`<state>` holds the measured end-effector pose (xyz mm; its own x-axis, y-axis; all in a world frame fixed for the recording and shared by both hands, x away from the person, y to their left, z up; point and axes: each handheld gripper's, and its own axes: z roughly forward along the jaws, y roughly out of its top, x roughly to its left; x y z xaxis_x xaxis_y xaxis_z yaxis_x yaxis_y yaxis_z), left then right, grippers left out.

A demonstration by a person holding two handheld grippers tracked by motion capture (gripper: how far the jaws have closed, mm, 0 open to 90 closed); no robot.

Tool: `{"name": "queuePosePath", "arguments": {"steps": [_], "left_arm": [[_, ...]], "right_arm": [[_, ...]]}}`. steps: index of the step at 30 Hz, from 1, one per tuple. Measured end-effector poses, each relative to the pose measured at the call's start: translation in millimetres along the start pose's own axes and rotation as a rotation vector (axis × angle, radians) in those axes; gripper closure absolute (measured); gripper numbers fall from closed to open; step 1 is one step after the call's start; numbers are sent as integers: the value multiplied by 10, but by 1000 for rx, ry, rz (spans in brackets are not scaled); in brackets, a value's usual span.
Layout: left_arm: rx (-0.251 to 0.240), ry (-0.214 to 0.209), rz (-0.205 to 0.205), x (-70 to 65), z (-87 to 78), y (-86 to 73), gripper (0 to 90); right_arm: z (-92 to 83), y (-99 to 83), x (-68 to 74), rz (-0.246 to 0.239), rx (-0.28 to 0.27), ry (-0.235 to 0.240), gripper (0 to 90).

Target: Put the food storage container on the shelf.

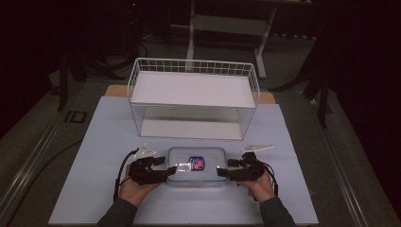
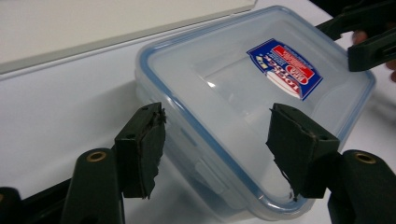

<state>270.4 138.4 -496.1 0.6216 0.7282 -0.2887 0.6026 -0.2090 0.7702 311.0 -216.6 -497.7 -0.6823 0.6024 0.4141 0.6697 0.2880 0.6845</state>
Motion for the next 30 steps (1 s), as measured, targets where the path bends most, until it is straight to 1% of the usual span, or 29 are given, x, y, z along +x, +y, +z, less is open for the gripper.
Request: {"name": "queuePosePath", "arguments": {"steps": [2, 5, 8, 9, 10, 11, 12, 13, 14, 17, 20, 22, 23, 24, 25, 26, 28, 30], "left_arm": [[0, -14, -10, 11, 8, -3, 361], [-1, -19, -7, 20, 7, -5, 361], [-3, -25, -15, 30, 7, -12, 359], [-4, -27, -16, 32, 7, -14, 359], [-6, -23, -18, 31, 6, -16, 358], [-2, -2, -25, 31, 11, -15, 328], [-2, 1, -37, 45, 17, -16, 287], [-3, -11, -48, 61, 21, -21, 281], [0, -27, -65, 81, 28, -24, 281], [3, -52, -97, 108, 47, -28, 274], [8, -78, -128, 130, 84, -32, 257], [12, -100, -158, 154, 104, -34, 251], [14, -109, -170, 165, 114, -35, 252], [16, -117, -193, 170, 123, -38, 251], [18, -128, -208, 182, 132, -42, 251], [20, -135, -221, 193, 139, -45, 249], [24, -139, -231, 199, 142, -44, 247], [32, -149, -257, 213, 146, -48, 247]], "right_arm": [[18, 2, -14, 12, 1, 10, 232], [44, -1, -49, 39, 0, 36, 227], [73, -7, -84, 70, -3, 61, 206], [73, -7, -84, 70, -3, 61, 206], [74, -6, -88, 72, -1, 62, 206], [76, -6, -91, 74, 0, 64, 205], [79, -6, -92, 78, 0, 66, 203], [83, -7, -96, 82, -2, 67, 201], [87, -8, -99, 85, -2, 71, 201], [102, -9, -114, 101, 2, 83, 193], [118, -6, -121, 107, 3, 90, 188], [132, -6, -126, 115, 10, 105, 184], [134, -6, -126, 116, 10, 105, 184], [133, -5, -128, 117, 12, 105, 184], [133, -5, -130, 120, 13, 107, 185], [134, -6, -133, 127, 15, 110, 184], [136, -9, -141, 139, 18, 116, 186], [133, -10, -144, 151, 23, 119, 195]]}}
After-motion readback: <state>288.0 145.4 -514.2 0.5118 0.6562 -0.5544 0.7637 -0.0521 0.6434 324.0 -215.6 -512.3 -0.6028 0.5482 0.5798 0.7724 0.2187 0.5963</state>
